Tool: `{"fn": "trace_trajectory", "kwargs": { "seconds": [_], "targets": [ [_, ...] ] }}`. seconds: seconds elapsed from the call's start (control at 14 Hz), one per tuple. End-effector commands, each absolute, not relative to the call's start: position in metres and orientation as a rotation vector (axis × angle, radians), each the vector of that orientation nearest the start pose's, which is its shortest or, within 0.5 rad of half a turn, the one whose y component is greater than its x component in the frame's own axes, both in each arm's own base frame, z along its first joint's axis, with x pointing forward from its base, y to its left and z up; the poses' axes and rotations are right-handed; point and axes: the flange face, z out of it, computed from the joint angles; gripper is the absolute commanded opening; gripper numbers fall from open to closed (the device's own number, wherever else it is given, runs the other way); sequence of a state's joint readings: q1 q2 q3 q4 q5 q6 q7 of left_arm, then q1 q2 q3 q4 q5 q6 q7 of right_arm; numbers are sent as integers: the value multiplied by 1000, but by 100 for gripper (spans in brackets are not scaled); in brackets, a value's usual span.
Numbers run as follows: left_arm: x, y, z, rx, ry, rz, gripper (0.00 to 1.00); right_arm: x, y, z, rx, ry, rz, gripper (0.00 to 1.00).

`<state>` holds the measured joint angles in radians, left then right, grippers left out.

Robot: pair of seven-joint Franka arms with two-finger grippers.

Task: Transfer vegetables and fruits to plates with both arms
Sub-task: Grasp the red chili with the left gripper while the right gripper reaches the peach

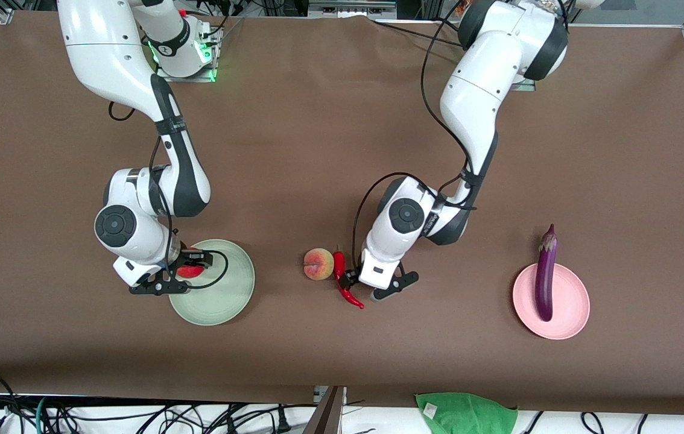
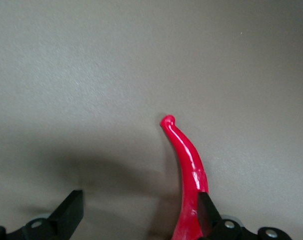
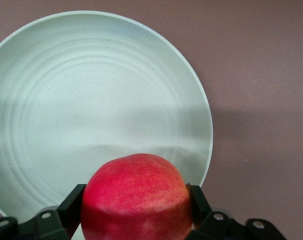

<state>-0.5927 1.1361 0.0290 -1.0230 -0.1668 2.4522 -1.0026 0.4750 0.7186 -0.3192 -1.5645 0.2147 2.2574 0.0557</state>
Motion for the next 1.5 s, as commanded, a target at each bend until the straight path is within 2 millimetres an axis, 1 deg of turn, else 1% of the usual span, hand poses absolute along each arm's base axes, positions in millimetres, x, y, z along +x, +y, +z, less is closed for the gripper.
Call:
{"fn": "trace_trajectory", "kwargs": {
  "seconds": [0.0, 0.21, 0.29, 0.36, 0.43, 0.5, 0.64, 0.79, 1.0, 1.14, 1.21, 1.29, 1.36, 1.43],
  "targets": [
    [676, -444, 170, -3269, -953, -263, 100, 688, 148, 238, -3162, -64, -45, 100],
    [667, -455, 165, -3253, -961, -270, 100, 693, 149, 248, -3155, -66, -72, 100],
    [666, -456, 162, -3237, -973, -276, 100, 696, 145, 253, -3153, -56, -78, 100],
    [666, -456, 166, -3231, -992, -262, 100, 697, 147, 257, -3149, -58, -74, 100],
    [665, -455, 168, -3215, -992, -225, 100, 697, 156, 262, -3136, -53, -67, 100],
    [666, -458, 178, -3221, -996, -222, 100, 696, 165, 264, -3094, -25, -59, 100],
    [667, -457, 186, -3200, -1009, -197, 100, 693, 184, 266, -3022, 33, -50, 100],
    [668, -457, 198, -3199, -1005, -197, 100, 691, 204, 272, -3012, 93, -56, 100],
    [668, -461, 200, -3216, -1011, -218, 100, 680, 242, 270, -3004, 207, -46, 100],
    [666, -467, 200, -3235, -1008, -246, 100, 674, 263, 268, -2985, 286, -44, 100],
    [664, -472, 200, -3244, -999, -263, 100, 673, 278, 273, -2961, 310, -56, 100],
    [663, -472, 195, -3243, -997, -264, 100, 673, 288, 270, -2951, 336, -54, 100],
    [661, -474, 192, -3243, -992, -262, 100, 674, 294, 270, -2941, 366, -56, 100],
    [657, -478, 189, -3240, -983, -260, 100, 673, 298, 265, -2942, 367, -47, 100]
  ]
}}
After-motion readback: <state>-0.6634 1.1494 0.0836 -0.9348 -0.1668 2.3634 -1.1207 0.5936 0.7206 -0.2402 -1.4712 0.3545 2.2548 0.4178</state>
